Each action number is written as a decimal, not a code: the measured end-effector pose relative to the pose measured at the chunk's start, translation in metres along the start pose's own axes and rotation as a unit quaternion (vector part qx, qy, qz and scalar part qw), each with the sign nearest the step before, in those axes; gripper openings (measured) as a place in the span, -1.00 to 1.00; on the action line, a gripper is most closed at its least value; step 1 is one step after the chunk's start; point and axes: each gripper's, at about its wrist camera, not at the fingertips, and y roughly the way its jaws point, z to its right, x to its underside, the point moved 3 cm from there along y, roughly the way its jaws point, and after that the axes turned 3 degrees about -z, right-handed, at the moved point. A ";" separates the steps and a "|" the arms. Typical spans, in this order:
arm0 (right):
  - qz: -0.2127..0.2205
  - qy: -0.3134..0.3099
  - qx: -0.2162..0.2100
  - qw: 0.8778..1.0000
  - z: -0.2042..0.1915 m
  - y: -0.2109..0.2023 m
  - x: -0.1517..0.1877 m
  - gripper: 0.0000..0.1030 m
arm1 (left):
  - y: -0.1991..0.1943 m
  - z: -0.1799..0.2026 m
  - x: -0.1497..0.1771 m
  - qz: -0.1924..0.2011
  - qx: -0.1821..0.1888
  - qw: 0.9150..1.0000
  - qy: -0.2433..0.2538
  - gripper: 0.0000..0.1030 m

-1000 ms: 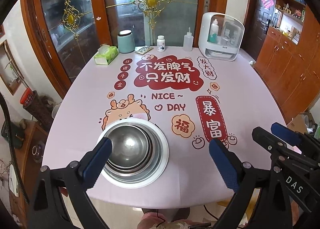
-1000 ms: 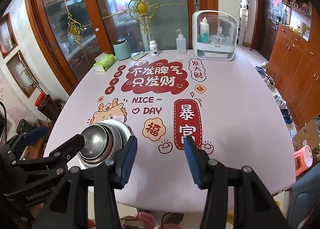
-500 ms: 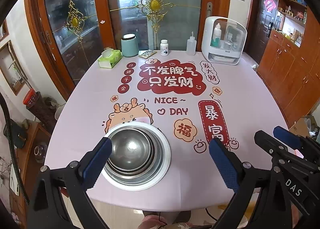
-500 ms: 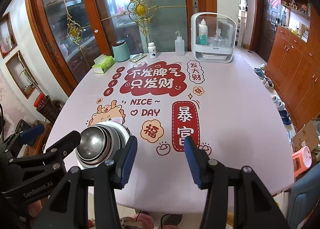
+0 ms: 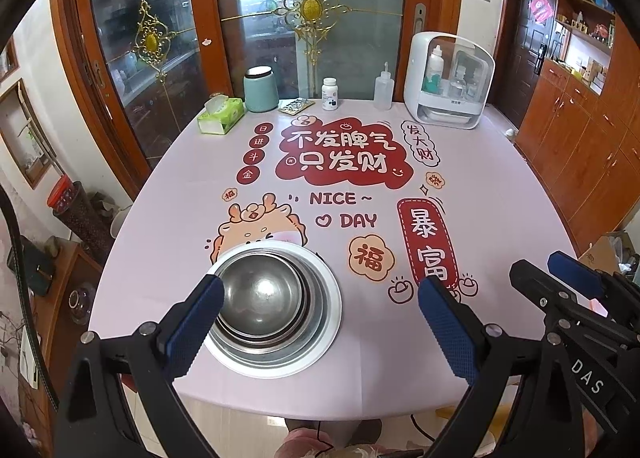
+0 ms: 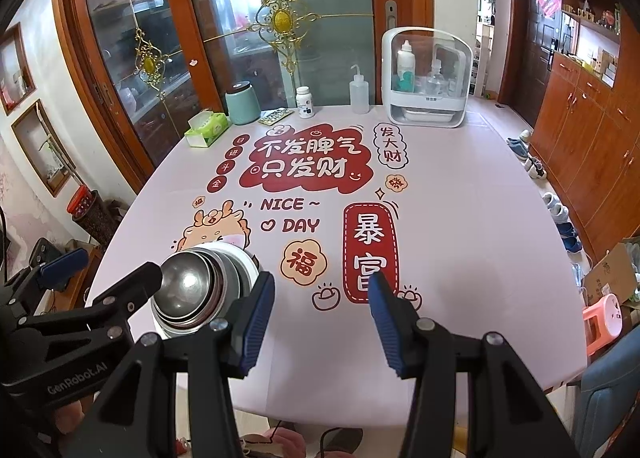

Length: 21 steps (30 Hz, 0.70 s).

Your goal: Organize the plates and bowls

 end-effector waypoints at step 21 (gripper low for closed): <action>0.001 0.001 0.004 1.000 0.001 0.000 0.003 -0.05 | 0.002 0.000 0.005 -0.002 0.000 1.000 0.001 0.89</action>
